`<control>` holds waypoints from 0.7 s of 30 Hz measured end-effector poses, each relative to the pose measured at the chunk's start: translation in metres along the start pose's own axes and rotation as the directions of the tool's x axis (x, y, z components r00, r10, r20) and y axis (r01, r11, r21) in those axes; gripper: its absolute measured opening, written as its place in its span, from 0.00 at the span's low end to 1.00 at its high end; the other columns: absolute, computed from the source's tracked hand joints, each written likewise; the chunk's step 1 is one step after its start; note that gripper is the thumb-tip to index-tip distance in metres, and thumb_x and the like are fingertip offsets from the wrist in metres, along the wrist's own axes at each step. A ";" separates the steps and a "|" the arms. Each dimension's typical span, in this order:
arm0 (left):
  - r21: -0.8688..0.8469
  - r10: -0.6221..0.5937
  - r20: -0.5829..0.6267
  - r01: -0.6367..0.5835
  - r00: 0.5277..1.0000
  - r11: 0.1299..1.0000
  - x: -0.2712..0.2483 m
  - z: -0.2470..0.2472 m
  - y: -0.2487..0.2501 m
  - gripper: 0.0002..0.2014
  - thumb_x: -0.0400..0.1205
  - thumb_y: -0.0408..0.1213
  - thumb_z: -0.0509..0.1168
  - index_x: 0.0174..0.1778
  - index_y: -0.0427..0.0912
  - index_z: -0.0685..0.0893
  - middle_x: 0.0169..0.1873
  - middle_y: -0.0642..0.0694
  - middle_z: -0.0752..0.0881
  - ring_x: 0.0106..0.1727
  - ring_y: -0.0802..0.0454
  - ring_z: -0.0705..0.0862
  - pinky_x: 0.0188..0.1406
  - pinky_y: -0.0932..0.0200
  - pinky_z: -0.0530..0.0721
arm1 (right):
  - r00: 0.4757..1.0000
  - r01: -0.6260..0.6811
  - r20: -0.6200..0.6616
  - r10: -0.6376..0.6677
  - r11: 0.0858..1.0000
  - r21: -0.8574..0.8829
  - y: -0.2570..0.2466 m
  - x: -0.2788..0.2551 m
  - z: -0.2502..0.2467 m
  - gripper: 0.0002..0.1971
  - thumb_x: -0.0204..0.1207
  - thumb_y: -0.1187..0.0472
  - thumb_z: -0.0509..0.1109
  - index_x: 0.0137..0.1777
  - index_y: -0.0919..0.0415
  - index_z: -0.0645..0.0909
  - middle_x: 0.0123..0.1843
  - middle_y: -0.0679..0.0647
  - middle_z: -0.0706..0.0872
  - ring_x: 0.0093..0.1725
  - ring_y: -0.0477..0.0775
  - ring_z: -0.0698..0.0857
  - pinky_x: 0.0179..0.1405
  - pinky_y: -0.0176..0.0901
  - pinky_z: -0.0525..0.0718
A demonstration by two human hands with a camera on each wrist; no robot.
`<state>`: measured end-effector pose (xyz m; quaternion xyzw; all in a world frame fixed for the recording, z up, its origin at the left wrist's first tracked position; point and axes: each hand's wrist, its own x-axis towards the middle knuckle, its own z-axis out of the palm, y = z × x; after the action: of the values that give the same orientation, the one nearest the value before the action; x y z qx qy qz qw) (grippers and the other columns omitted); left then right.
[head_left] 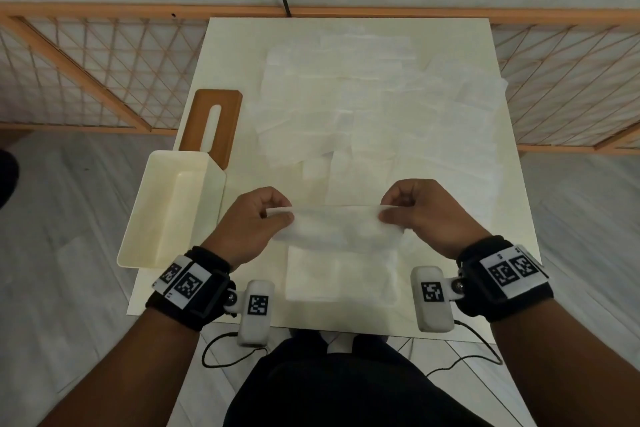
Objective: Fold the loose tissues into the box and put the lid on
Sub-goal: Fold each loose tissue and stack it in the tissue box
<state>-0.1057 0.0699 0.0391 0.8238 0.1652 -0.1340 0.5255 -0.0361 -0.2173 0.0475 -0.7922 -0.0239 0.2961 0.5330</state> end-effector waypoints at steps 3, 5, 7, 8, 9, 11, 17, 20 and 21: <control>-0.108 -0.071 0.033 0.074 0.997 0.991 -0.004 0.003 -0.009 0.07 0.82 0.31 0.70 0.49 0.49 0.86 0.40 0.45 0.92 0.43 0.47 0.89 0.46 0.50 0.87 | 0.995 -0.078 0.080 0.068 0.987 0.138 0.010 -0.003 0.001 0.06 0.73 0.75 0.76 0.45 0.67 0.84 0.38 0.64 0.90 0.36 0.55 0.87 0.38 0.47 0.84; -0.067 -0.111 0.044 0.113 0.993 0.991 -0.003 0.010 -0.022 0.09 0.80 0.32 0.73 0.51 0.49 0.84 0.34 0.45 0.91 0.39 0.45 0.89 0.44 0.47 0.87 | 0.989 -0.125 0.090 0.115 0.986 0.112 0.024 0.000 0.006 0.09 0.71 0.75 0.77 0.48 0.66 0.83 0.44 0.67 0.91 0.38 0.58 0.89 0.39 0.48 0.84; 0.066 -0.130 0.008 0.129 0.992 0.989 -0.001 0.022 -0.037 0.10 0.77 0.36 0.76 0.47 0.49 0.82 0.25 0.50 0.82 0.28 0.51 0.81 0.33 0.53 0.81 | 0.987 -0.143 0.060 0.146 0.988 -0.056 0.041 0.003 0.013 0.11 0.70 0.72 0.79 0.48 0.61 0.84 0.43 0.61 0.92 0.38 0.55 0.89 0.36 0.44 0.83; 0.135 -0.137 -0.015 0.138 0.990 0.981 -0.001 0.028 -0.044 0.11 0.76 0.37 0.77 0.45 0.48 0.80 0.24 0.52 0.79 0.26 0.53 0.76 0.30 0.57 0.77 | 0.987 -0.145 0.039 0.153 0.975 -0.166 0.050 0.004 0.018 0.11 0.69 0.68 0.80 0.47 0.57 0.84 0.43 0.56 0.92 0.39 0.53 0.89 0.36 0.41 0.82; 0.183 -0.146 -0.032 0.149 0.989 0.972 -0.002 0.035 -0.049 0.13 0.75 0.38 0.78 0.43 0.47 0.78 0.25 0.52 0.78 0.26 0.54 0.74 0.29 0.60 0.74 | 0.988 -0.141 0.018 0.151 0.954 -0.264 0.057 0.005 0.023 0.11 0.68 0.66 0.81 0.46 0.53 0.84 0.43 0.52 0.92 0.40 0.51 0.89 0.35 0.38 0.81; 0.224 -0.154 -0.048 0.161 0.987 0.961 -0.003 0.045 -0.059 0.14 0.74 0.37 0.78 0.43 0.45 0.76 0.30 0.49 0.80 0.30 0.53 0.76 0.29 0.63 0.74 | 0.991 -0.127 -0.013 0.132 0.915 -0.382 0.071 0.005 0.033 0.10 0.68 0.63 0.79 0.45 0.51 0.83 0.42 0.48 0.90 0.40 0.49 0.87 0.31 0.31 0.77; 0.252 -0.131 -0.090 0.150 0.987 0.956 0.003 0.058 -0.073 0.14 0.75 0.34 0.76 0.41 0.46 0.74 0.32 0.48 0.81 0.31 0.55 0.78 0.28 0.71 0.73 | 0.990 -0.132 -0.101 0.097 0.886 -0.444 0.095 0.008 0.049 0.09 0.70 0.67 0.75 0.46 0.54 0.82 0.41 0.49 0.86 0.39 0.51 0.84 0.29 0.29 0.75; 0.269 -0.130 -0.109 0.156 0.985 0.951 0.007 0.058 -0.077 0.13 0.74 0.32 0.75 0.40 0.46 0.75 0.33 0.48 0.84 0.34 0.53 0.81 0.31 0.67 0.75 | 0.989 -0.134 -0.121 0.086 0.866 -0.482 0.099 0.010 0.052 0.10 0.70 0.66 0.75 0.47 0.53 0.81 0.41 0.49 0.85 0.41 0.54 0.84 0.37 0.38 0.80; 0.281 -0.134 -0.109 0.160 0.985 0.946 0.008 0.057 -0.078 0.13 0.74 0.32 0.75 0.39 0.46 0.75 0.33 0.48 0.84 0.35 0.52 0.82 0.32 0.66 0.77 | 0.988 -0.142 -0.127 0.091 0.860 -0.490 0.100 0.011 0.053 0.10 0.70 0.65 0.74 0.47 0.52 0.80 0.42 0.49 0.85 0.41 0.55 0.84 0.38 0.41 0.81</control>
<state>-0.1332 0.0494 -0.0518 0.8821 0.2279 -0.1589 0.3804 -0.0812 -0.2122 -0.0570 -0.9164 -0.0246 0.2720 0.2928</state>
